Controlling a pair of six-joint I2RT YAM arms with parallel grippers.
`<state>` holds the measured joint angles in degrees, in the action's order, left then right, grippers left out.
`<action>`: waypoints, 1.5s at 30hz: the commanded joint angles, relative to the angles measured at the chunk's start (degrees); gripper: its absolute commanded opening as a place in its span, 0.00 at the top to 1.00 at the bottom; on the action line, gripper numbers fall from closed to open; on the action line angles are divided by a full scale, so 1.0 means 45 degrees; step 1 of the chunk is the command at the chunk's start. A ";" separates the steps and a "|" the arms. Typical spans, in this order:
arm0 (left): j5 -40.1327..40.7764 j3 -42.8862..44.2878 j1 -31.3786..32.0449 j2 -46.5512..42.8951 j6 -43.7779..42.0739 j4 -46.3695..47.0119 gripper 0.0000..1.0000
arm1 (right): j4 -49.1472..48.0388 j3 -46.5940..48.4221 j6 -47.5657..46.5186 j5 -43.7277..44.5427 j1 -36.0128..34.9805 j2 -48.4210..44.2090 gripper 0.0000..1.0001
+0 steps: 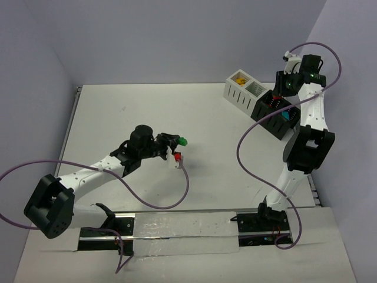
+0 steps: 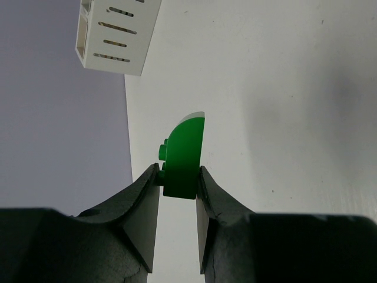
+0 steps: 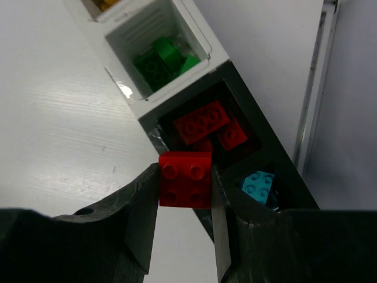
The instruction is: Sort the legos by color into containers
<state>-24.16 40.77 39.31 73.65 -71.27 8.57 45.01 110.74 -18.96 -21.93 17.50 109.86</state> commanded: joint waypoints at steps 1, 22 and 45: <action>0.0067 0.0629 -0.0003 0.0041 0.0772 0.1083 1.00 | -0.0349 0.0782 -0.0223 0.0959 -0.0040 0.0731 1.00; 0.2123 -0.0448 0.0013 0.0357 0.3862 0.7863 1.00 | -0.1448 0.0646 -0.0081 0.1164 -0.0341 0.2055 0.57; 0.1239 -0.1735 0.0192 0.1423 0.0886 1.2272 1.00 | -0.1519 -0.1449 0.2554 -0.7171 -0.4617 -0.2701 0.06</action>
<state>-15.96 33.12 39.65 79.18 -64.39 55.67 39.57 107.56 -9.62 -41.32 4.94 103.26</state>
